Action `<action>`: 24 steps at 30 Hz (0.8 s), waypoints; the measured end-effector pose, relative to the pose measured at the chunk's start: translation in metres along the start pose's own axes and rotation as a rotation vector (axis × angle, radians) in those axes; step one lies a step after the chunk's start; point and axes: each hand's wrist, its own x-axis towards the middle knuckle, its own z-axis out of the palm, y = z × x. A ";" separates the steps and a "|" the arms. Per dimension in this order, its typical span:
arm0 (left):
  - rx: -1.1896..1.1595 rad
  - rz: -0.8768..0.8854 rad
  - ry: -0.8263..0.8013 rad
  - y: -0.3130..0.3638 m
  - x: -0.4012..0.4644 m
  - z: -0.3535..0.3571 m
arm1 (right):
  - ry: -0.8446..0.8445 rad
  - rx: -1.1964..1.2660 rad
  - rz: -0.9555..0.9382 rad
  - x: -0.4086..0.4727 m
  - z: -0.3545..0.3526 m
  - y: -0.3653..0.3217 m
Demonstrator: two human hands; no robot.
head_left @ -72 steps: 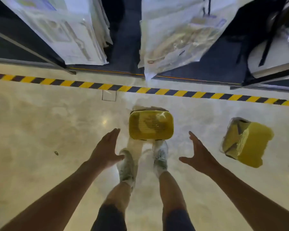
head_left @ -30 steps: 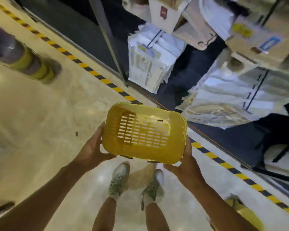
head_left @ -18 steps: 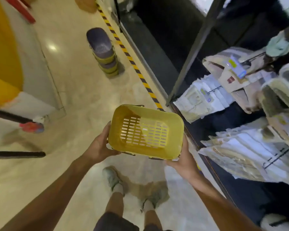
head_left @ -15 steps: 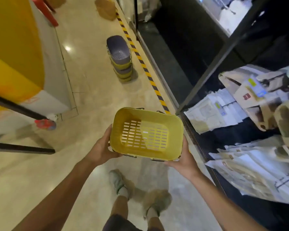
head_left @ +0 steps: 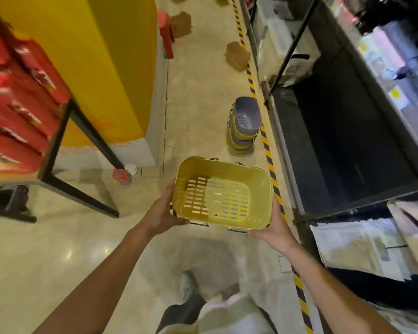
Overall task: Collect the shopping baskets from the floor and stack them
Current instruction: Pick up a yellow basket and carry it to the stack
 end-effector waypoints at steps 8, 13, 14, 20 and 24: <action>-0.077 -0.117 0.057 -0.011 0.071 -0.050 | -0.027 0.038 -0.013 0.095 0.012 -0.039; -0.096 -0.168 0.041 -0.010 0.154 -0.079 | -0.040 0.091 -0.008 0.181 0.005 -0.048; -0.106 -0.155 0.037 -0.011 0.174 -0.085 | -0.039 0.100 -0.005 0.201 0.001 -0.049; 0.044 -0.142 0.069 0.003 0.287 -0.126 | -0.075 0.104 0.055 0.317 -0.025 -0.085; 0.121 -0.177 0.066 0.007 0.358 -0.156 | -0.060 0.116 0.070 0.381 -0.047 -0.114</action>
